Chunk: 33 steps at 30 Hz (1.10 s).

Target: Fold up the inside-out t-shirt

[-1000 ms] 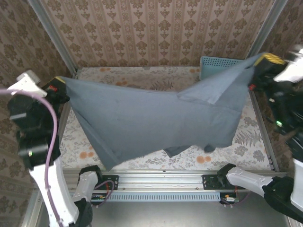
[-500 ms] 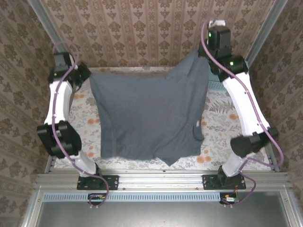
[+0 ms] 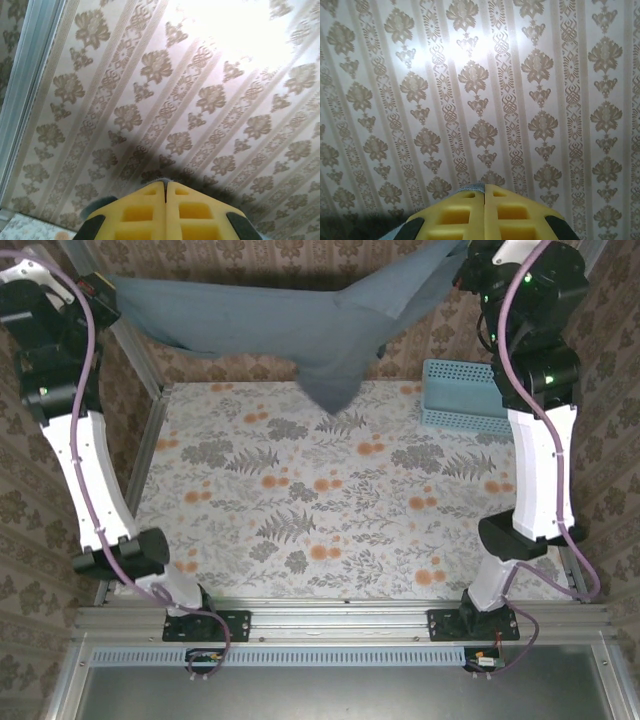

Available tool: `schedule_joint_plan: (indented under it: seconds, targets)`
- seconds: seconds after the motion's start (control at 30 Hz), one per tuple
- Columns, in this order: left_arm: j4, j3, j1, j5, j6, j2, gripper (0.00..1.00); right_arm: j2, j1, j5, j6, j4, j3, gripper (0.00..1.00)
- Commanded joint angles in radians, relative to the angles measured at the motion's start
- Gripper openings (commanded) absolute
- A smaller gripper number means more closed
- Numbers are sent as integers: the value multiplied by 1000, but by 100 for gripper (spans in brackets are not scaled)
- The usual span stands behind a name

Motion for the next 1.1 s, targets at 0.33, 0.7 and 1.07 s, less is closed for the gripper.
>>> schedule_joint_plan:
  seconds: [0.33, 0.7, 1.07]
  targets:
    - [269, -1118, -28, 34, -28, -447, 0, -507, 6, -145, 221, 80, -1148, 0]
    - [98, -1648, -141, -10, -65, -794, 0, -957, -14, -158, 561, -117, -1877, 0]
    - [-193, -1798, -180, -146, -228, -1111, 0, -1302, -22, -110, 812, -376, -2025, 0]
